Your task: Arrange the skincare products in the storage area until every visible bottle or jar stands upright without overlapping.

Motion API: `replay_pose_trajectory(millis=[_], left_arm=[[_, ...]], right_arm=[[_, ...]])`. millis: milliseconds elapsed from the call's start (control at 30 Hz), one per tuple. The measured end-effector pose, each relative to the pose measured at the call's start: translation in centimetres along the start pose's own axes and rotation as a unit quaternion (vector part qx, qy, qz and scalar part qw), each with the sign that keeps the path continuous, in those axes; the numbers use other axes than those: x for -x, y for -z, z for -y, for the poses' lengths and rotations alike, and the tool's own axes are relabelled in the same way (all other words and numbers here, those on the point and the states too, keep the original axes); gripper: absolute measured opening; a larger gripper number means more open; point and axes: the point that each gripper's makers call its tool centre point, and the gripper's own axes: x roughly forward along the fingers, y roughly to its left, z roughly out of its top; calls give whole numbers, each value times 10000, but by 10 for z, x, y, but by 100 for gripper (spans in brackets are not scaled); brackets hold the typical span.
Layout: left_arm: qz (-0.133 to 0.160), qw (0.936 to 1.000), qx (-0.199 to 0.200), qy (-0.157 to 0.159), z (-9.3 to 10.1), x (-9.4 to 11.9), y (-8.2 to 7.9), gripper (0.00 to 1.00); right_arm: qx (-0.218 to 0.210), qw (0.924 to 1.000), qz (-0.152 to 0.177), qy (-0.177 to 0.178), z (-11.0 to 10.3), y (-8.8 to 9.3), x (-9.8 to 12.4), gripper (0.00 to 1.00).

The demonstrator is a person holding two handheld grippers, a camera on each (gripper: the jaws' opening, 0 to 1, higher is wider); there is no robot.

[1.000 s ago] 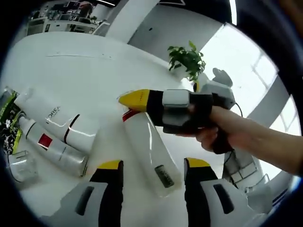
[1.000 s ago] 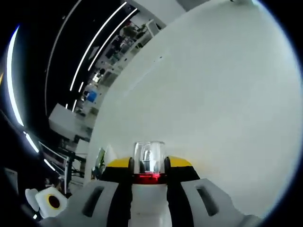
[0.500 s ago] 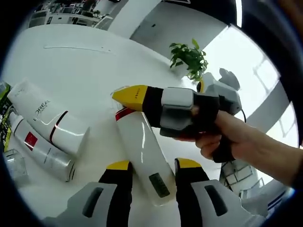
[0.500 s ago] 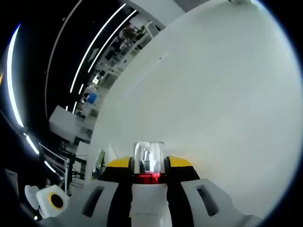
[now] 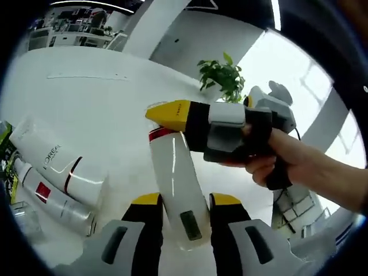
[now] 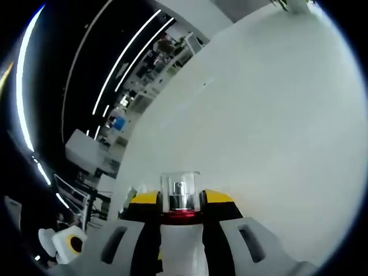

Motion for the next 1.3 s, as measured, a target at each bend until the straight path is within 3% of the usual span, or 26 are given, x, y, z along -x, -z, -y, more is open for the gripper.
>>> replay_pose_trajectory(millis=[33,200,367,567,767,933,1033,1100,1167,1200,1300], left_arm=[[131,9995,-297,5,3,0,-4,24],[383,9945,-978,38,5,-1,-9,24],[527,9843,-1683,57,13,-1,-13,24],[635,9762,-2064,177,19,1,-13,24],[633,9722,-2236,285,22,5,-10,23],[637,9674,-2424,358,25,8,-6,23],[625,9649,-2527,341,21,8,-8,23],[581,9617,-2663,305,17,6,-10,22],[571,9618,-2657,321,13,5,-13,23],[578,9606,-2701,301,11,5,-14,23],[576,9587,-2772,281,9,3,-18,23]], right_arm=[[120,9999,92,-49,-3,-4,1,25],[770,9963,359,-102,-15,-16,15,25],[1590,9844,738,-150,-34,-23,37,25],[2468,9645,943,-49,-47,-18,56,25],[2864,9514,1128,56,-54,-7,71,25],[3293,9358,1242,201,-61,5,86,25],[3652,9208,1332,306,-64,10,89,25],[4022,9057,1290,367,-67,14,86,25],[3999,9059,1313,456,-67,14,82,25],[3856,9121,1326,429,-66,12,81,25],[3871,9102,1387,500,-65,8,79,25]])
